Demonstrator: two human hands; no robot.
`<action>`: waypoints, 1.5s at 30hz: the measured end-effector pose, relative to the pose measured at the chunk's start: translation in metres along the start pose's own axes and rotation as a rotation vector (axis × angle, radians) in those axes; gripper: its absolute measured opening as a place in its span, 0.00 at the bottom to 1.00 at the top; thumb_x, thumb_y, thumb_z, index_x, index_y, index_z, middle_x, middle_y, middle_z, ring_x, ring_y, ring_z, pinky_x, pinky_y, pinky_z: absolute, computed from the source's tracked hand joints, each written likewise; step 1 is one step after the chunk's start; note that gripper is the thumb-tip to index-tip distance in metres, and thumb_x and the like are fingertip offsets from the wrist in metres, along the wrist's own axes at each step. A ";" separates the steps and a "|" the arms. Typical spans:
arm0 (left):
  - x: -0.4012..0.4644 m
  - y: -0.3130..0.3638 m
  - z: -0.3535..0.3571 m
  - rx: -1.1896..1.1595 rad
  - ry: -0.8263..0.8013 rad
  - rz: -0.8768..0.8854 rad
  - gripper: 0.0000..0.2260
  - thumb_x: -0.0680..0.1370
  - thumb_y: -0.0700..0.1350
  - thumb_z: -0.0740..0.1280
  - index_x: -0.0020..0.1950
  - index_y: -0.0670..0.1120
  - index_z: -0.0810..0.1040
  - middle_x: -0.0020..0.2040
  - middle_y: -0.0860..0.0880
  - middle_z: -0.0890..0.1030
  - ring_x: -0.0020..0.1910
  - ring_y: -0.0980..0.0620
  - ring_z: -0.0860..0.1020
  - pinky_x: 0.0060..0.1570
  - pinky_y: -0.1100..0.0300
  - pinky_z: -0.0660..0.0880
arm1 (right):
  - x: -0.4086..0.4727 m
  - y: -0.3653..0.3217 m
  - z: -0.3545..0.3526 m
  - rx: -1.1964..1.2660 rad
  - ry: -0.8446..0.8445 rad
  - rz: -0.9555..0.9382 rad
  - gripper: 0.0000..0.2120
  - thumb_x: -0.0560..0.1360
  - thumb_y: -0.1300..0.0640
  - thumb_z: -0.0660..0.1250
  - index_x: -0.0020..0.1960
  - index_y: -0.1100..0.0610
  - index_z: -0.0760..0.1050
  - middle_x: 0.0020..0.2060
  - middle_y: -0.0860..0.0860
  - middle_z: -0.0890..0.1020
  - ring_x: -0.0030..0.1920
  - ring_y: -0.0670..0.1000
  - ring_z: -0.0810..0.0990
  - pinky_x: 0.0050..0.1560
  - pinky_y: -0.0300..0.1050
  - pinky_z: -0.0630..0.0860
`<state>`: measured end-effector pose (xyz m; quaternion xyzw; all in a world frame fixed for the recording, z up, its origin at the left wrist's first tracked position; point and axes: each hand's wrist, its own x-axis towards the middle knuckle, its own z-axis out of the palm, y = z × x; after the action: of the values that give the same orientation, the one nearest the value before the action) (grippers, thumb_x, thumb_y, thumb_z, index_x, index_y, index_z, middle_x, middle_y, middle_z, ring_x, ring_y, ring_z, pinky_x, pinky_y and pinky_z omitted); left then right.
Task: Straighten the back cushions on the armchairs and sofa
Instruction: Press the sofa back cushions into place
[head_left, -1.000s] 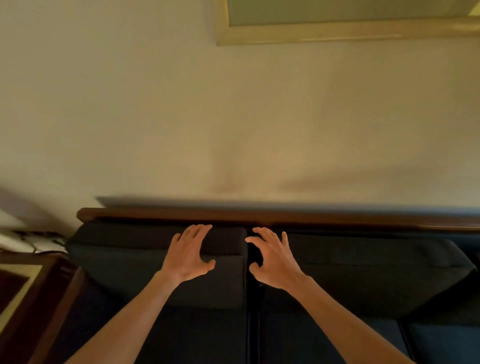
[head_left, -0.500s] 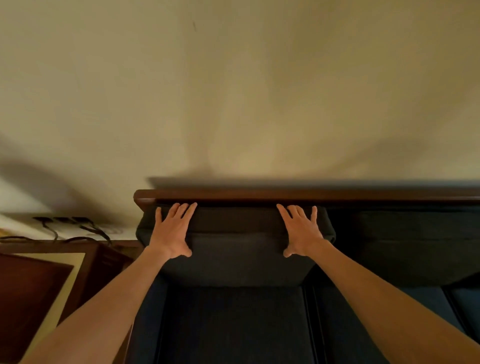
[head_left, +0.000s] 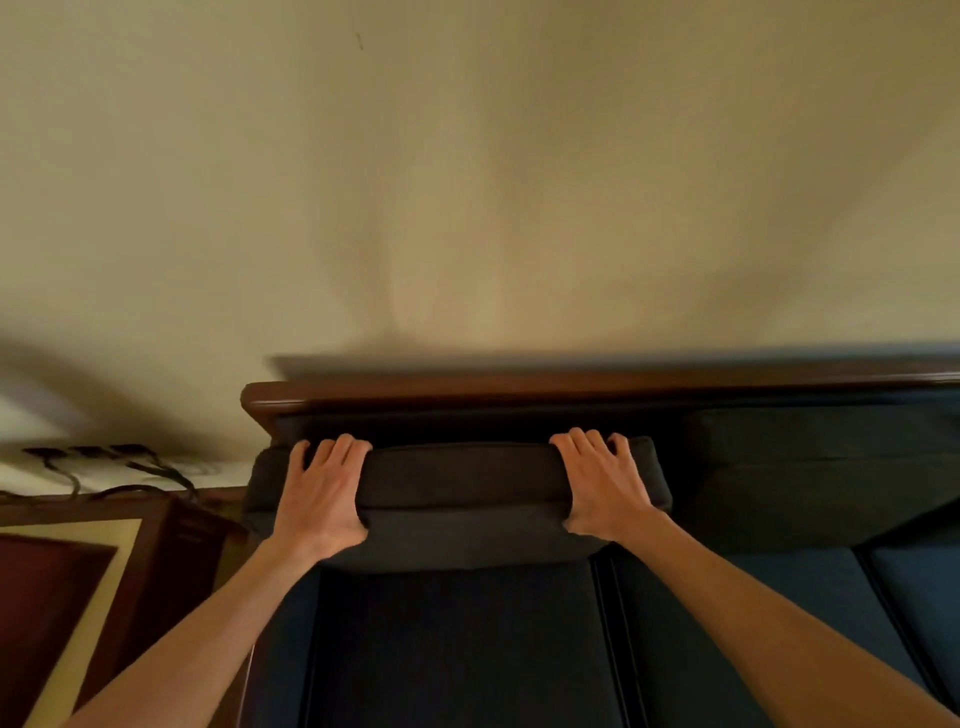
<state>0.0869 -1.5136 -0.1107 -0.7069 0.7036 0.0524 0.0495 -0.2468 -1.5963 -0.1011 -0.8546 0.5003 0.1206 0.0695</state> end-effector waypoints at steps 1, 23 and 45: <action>-0.001 -0.005 0.000 0.011 0.012 0.000 0.43 0.53 0.55 0.80 0.66 0.48 0.71 0.61 0.49 0.75 0.61 0.45 0.75 0.66 0.41 0.65 | 0.000 0.000 -0.003 -0.012 -0.007 -0.002 0.50 0.60 0.41 0.79 0.74 0.52 0.58 0.69 0.51 0.68 0.70 0.55 0.67 0.72 0.60 0.60; -0.014 0.052 0.013 -0.128 0.008 -0.070 0.56 0.66 0.60 0.75 0.79 0.55 0.38 0.80 0.50 0.41 0.79 0.48 0.39 0.77 0.48 0.42 | -0.012 -0.029 0.034 0.038 0.127 -0.022 0.47 0.74 0.53 0.67 0.80 0.48 0.37 0.80 0.50 0.40 0.80 0.52 0.38 0.77 0.57 0.40; -0.015 0.049 -0.043 -0.310 -0.297 -0.324 0.46 0.72 0.54 0.72 0.80 0.51 0.46 0.80 0.45 0.49 0.79 0.42 0.49 0.75 0.41 0.54 | -0.017 -0.008 -0.044 0.131 -0.206 0.101 0.39 0.79 0.54 0.65 0.81 0.53 0.44 0.81 0.53 0.45 0.80 0.56 0.43 0.75 0.67 0.44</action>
<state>0.0385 -1.5055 -0.0659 -0.7939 0.5500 0.2542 0.0511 -0.2418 -1.5892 -0.0540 -0.8050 0.5399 0.1779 0.1701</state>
